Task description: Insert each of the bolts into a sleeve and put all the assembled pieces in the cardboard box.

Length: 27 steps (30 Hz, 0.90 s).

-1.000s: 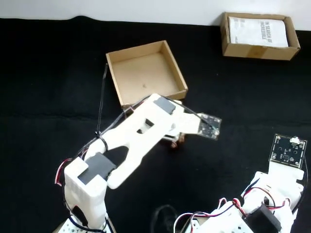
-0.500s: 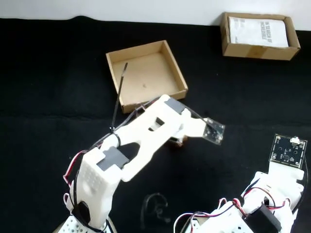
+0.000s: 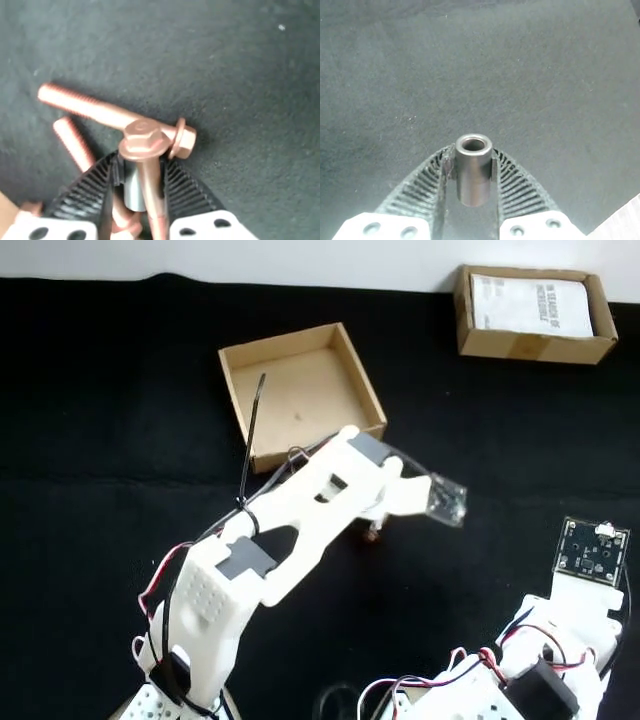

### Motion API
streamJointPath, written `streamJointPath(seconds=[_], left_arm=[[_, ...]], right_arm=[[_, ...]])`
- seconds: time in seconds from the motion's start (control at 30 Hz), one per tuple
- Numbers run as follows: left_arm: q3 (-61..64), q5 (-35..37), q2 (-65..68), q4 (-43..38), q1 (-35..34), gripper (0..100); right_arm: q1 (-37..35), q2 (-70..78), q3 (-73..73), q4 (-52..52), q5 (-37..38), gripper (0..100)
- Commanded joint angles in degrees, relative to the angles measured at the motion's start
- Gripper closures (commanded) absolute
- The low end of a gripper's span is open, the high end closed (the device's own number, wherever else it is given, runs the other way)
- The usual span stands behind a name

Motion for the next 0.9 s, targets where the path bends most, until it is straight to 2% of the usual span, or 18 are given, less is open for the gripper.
streamJointPath(seconds=[0.0, 0.27, 0.47, 0.53, 0.7, 0.77, 0.87], left_arm=[[-8.48, 8.97, -6.37, 4.13, -1.27, 99], [-19.91, 21.80, -12.44, 13.01, -2.51, 99], [-24.22, 24.53, -19.91, 21.19, -2.33, 99], [-24.66, 24.53, -22.99, 23.12, -2.24, 99], [-24.84, 25.14, -28.97, 22.51, -2.15, 99], [-24.66, 30.68, -31.43, 19.60, -2.42, 99], [-24.48, 43.96, -34.95, 17.93, -3.03, 99]], right_arm=[[-0.22, -0.48, 0.84, -1.27, 0.62, 99.1], [-7.34, -0.48, 1.19, -1.54, 0.70, 99.1], [-18.77, -0.57, -0.75, -1.63, -0.18, 99.1], [-23.43, -0.57, -1.01, -1.63, -5.01, 99.1], [-36.18, -0.57, -2.95, -4.35, -23.38, 99.1], [-39.87, -0.57, -4.44, -6.55, -28.57, 99.1], [-44.53, -0.57, -7.08, -9.10, -34.73, 99.1]])
